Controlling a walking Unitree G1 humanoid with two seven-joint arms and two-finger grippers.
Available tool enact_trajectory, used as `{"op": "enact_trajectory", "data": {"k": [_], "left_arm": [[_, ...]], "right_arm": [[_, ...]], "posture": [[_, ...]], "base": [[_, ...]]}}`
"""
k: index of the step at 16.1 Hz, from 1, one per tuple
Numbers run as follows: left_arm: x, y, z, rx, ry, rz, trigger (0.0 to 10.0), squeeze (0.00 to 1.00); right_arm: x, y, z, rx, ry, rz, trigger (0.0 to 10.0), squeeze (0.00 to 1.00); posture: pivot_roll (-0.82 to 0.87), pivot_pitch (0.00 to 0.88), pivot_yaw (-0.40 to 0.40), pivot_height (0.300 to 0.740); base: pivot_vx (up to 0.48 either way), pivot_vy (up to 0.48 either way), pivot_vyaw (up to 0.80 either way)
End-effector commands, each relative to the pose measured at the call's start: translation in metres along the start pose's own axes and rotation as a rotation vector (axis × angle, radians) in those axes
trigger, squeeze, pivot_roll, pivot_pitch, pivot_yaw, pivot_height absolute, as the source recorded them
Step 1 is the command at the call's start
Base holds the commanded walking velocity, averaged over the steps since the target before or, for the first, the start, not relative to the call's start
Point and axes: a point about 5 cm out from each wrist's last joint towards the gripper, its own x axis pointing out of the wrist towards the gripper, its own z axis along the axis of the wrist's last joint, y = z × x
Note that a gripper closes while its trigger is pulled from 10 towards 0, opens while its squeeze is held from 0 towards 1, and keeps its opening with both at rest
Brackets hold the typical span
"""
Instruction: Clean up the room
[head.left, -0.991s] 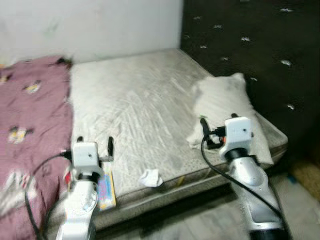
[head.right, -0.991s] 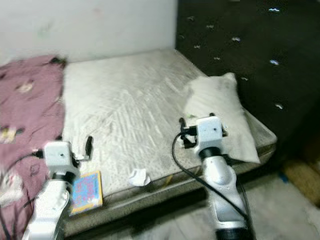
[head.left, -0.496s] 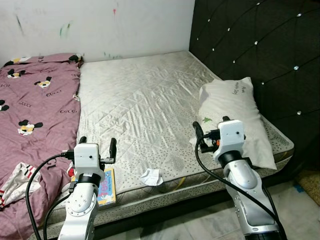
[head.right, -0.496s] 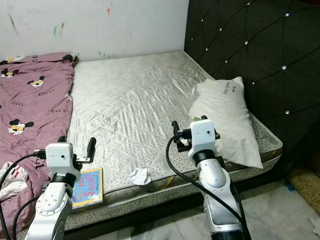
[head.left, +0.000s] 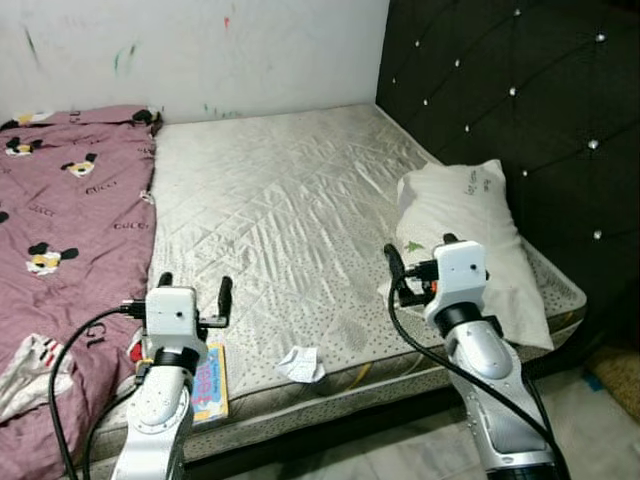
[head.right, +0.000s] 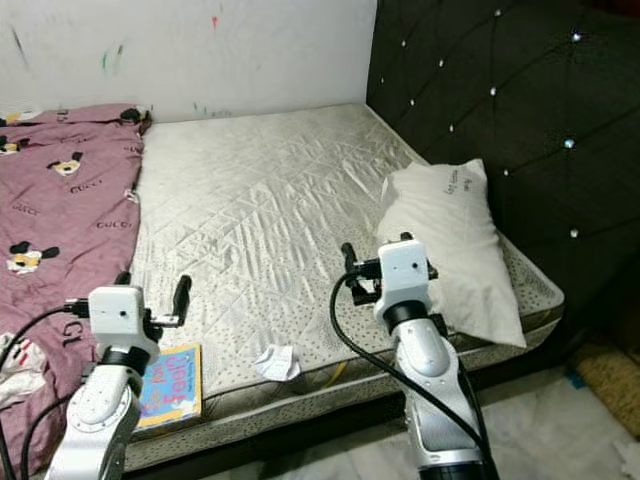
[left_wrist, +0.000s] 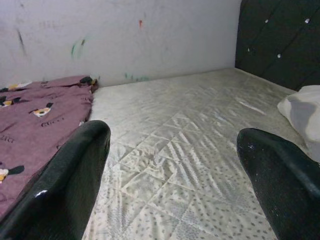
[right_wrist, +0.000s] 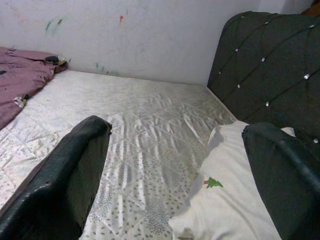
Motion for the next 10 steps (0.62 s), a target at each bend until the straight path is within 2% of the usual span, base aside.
{"op": "enact_trajectory", "data": {"k": [1,10], "left_arm": [[0.0001,-0.0009,0.0035,0.001,-0.017,-0.013,10.0,0.00],[0.0010,-0.0012,0.0037,0.002,-0.016,-0.020,10.0,0.00]], "right_arm": [[0.0004,-0.0026,0.0013,-0.006,-0.005,-0.004,10.0,0.00],[0.0010,-0.0019,0.0003,-0.007,-0.004,-0.004,10.0,0.00]], "posture": [[0.01,0.000,-0.019,0.740],[0.01,0.000,-0.016,0.740]], "base": [[0.322,0.000,0.00],[0.314,0.000,0.00]]}}
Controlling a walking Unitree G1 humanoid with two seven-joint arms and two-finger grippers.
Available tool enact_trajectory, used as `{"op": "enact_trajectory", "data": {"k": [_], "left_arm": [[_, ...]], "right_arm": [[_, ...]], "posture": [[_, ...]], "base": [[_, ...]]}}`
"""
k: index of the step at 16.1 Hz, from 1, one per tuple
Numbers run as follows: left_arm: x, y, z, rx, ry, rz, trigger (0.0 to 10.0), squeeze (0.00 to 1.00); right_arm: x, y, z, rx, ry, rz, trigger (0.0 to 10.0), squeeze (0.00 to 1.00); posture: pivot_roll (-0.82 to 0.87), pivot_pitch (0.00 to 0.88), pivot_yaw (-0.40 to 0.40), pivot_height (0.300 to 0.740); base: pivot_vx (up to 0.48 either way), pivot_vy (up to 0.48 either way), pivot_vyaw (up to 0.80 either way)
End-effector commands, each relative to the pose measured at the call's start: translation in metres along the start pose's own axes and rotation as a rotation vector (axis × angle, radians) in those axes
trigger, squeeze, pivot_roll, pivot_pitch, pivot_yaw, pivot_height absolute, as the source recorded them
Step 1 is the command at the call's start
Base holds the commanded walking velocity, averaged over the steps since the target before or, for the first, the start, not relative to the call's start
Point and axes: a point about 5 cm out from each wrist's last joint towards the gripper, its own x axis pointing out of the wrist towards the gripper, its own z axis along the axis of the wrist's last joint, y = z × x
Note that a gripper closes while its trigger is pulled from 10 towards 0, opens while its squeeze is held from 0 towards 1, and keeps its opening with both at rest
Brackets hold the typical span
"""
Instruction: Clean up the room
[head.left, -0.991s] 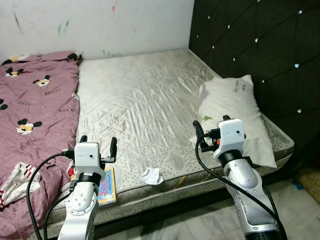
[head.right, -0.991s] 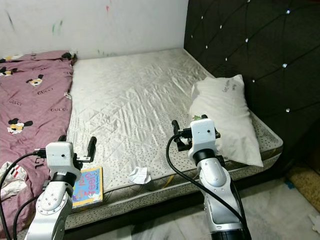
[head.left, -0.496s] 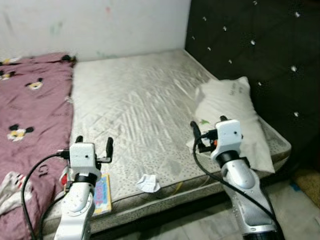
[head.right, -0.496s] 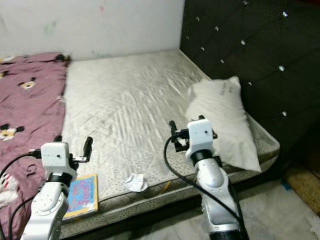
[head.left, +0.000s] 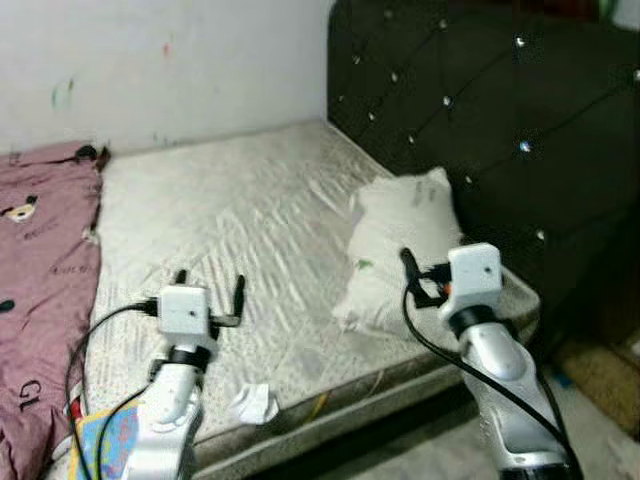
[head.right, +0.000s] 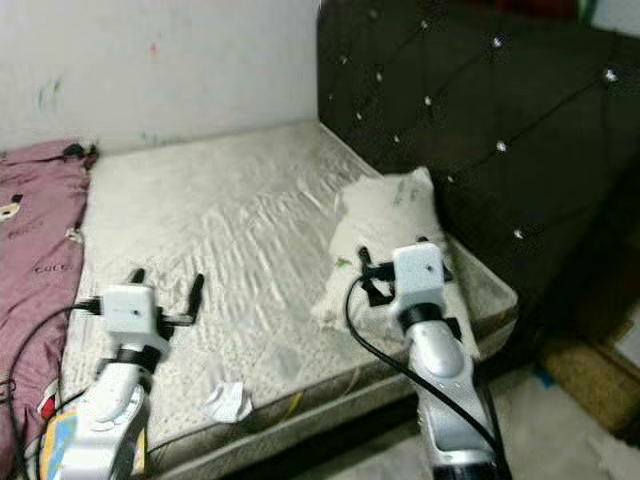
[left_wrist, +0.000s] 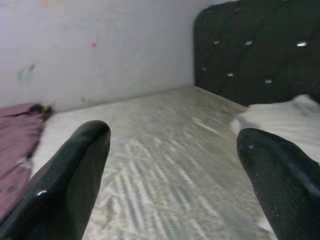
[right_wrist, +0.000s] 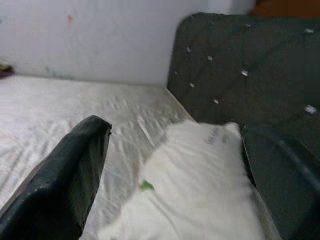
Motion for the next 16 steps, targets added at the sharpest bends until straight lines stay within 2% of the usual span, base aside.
{"op": "enact_trajectory", "data": {"k": [1,9,12,16], "left_arm": [[-0.0005,0.0067,0.0003,0.009,0.002,0.019,10.0,0.00],[0.0001,0.0095,-0.0034,0.020,0.031,0.074,10.0,0.00],[0.0003,0.0106,-0.0041,0.021,0.037,0.089,10.0,0.00],[0.0016,0.0108,-0.0036,0.024,0.037,0.092,10.0,0.00]], "right_arm": [[0.0026,0.0077,0.0059,0.006,-0.025,0.025,10.0,0.00],[-0.0002,0.0089,0.0010,0.005,-0.008,0.036,10.0,0.00],[-0.0013,0.0115,-0.0012,0.002,0.001,0.050,10.0,0.00],[-0.0005,0.0117,-0.0003,-0.009,-0.004,0.050,10.0,0.00]], "posture": [[0.01,0.000,-0.016,0.740],[0.00,0.000,-0.015,0.740],[0.00,0.000,-0.015,0.740],[0.01,0.000,-0.015,0.740]], "base": [[0.315,0.000,0.55],[0.000,0.000,0.80],[0.000,0.000,0.00],[0.000,0.000,0.75]]}}
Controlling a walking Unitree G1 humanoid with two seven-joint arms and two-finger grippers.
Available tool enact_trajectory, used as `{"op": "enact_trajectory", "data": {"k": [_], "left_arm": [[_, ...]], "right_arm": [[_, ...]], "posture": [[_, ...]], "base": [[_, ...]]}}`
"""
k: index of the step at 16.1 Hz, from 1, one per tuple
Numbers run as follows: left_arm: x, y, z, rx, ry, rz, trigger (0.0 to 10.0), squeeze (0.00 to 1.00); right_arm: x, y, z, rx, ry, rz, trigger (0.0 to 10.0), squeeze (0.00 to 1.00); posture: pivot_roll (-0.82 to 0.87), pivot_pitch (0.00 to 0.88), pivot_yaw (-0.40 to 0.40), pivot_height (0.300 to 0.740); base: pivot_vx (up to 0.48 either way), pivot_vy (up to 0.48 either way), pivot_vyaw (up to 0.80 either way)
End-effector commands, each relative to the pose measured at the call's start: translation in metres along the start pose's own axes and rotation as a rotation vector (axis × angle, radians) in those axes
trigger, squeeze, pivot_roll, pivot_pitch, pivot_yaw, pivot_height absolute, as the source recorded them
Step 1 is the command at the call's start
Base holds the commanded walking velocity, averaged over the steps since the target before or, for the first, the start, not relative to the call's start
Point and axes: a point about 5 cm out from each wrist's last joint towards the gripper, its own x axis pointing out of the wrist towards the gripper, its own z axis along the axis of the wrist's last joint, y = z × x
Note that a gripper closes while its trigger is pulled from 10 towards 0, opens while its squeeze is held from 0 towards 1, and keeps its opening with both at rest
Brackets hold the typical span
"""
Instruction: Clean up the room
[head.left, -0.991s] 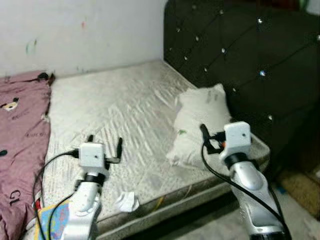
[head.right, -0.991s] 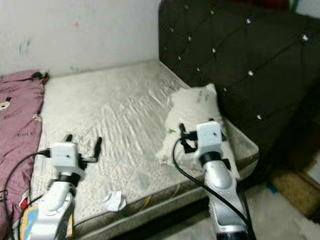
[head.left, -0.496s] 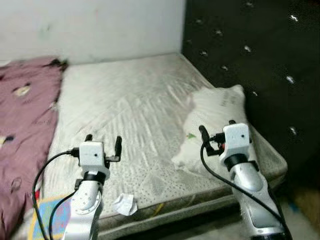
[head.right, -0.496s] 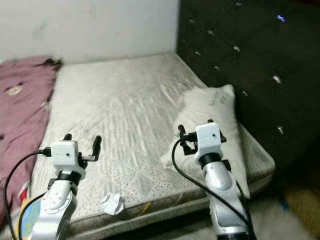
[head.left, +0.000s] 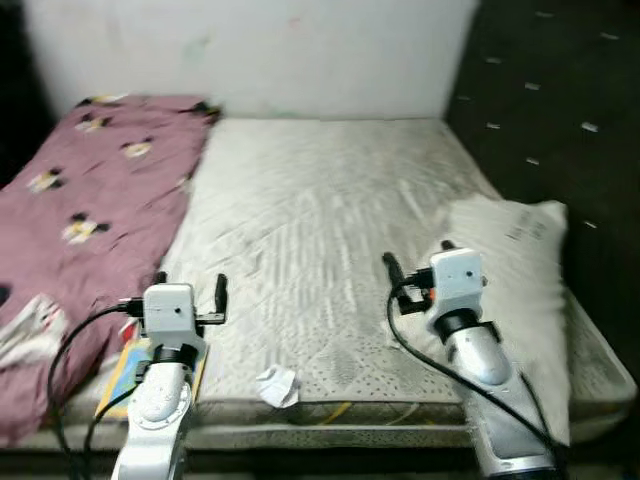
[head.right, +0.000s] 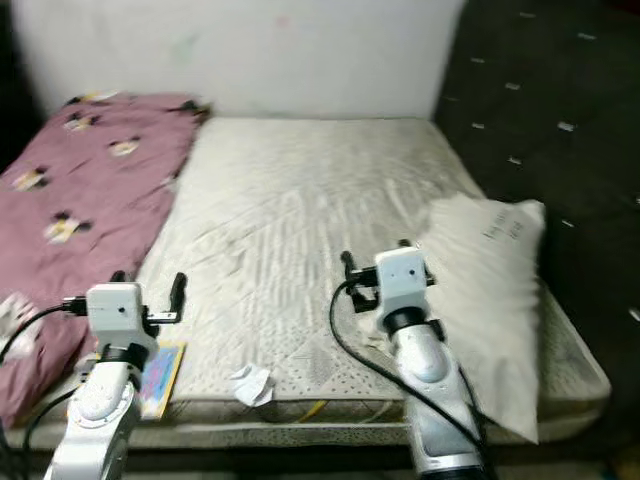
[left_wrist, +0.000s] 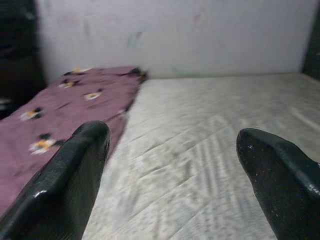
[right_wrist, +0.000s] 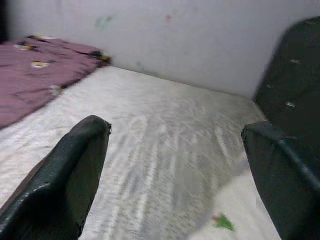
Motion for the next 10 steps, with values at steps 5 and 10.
{"op": "enact_trajectory", "data": {"k": [5,10], "left_arm": [[0.0001,-0.0004,-0.0002,-0.018,0.012,0.000,10.0,0.00],[0.0004,0.0001,-0.0002,-0.014,0.009,-0.002,10.0,0.00]], "right_arm": [[0.0012,-0.0020,0.0034,0.016,-0.021,-0.010,10.0,0.00],[0.0004,-0.0082,0.0013,-0.027,-0.008,-0.091,10.0,0.00]], "posture": [[0.01,0.000,-0.012,0.740],[0.01,0.000,-0.012,0.740]], "base": [[0.000,0.000,0.58],[0.000,0.000,0.00]]}}
